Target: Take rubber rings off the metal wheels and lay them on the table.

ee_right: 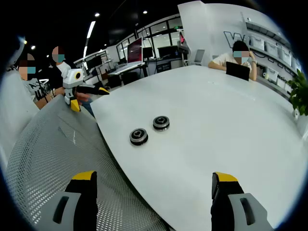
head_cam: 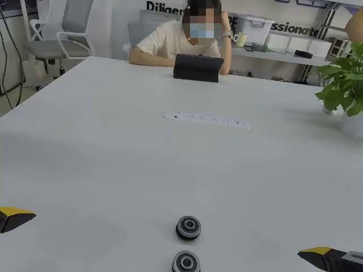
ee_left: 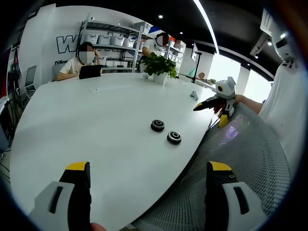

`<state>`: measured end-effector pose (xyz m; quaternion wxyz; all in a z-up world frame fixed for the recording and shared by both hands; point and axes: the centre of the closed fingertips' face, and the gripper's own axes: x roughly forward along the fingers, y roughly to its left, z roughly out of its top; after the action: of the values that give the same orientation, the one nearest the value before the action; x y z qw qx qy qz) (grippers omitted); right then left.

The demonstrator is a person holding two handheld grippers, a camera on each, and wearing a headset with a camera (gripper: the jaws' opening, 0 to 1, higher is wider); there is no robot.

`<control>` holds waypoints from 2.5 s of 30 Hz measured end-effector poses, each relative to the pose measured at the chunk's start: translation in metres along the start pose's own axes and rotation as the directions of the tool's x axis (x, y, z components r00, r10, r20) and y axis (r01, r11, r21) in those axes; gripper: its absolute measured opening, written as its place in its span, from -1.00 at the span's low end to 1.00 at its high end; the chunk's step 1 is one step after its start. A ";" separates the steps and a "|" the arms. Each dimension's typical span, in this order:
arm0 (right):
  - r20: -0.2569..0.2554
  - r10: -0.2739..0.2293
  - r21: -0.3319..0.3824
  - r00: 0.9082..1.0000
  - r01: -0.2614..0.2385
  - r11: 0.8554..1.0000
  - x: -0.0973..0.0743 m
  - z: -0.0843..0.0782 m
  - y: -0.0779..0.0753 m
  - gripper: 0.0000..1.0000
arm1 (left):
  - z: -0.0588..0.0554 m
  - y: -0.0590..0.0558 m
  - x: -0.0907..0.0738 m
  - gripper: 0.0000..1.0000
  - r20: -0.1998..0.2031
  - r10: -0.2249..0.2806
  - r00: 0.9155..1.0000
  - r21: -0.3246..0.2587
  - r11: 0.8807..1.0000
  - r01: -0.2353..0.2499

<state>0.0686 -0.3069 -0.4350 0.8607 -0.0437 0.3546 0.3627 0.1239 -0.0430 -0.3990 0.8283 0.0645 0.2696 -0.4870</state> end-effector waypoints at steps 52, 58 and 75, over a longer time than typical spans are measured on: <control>0.008 -0.006 -0.014 1.000 0.006 1.000 -0.010 0.005 0.006 0.92 | 0.014 0.001 -0.002 0.99 0.042 0.010 0.999 -0.011 1.000 -0.009; 0.011 -0.015 -0.018 1.000 0.016 1.000 -0.012 0.007 0.007 0.91 | 0.017 -0.002 -0.001 0.99 0.037 0.000 0.999 0.006 1.000 0.000; -0.003 -0.012 -0.052 1.000 0.012 0.999 -0.012 0.012 0.013 0.88 | 0.016 -0.013 0.005 0.99 0.026 -0.110 0.994 0.057 0.993 0.108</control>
<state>0.0611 -0.3002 -0.4162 0.8608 -0.0686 0.3462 0.3666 0.1208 -0.0596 -0.3861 0.8022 0.0653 0.2469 -0.5396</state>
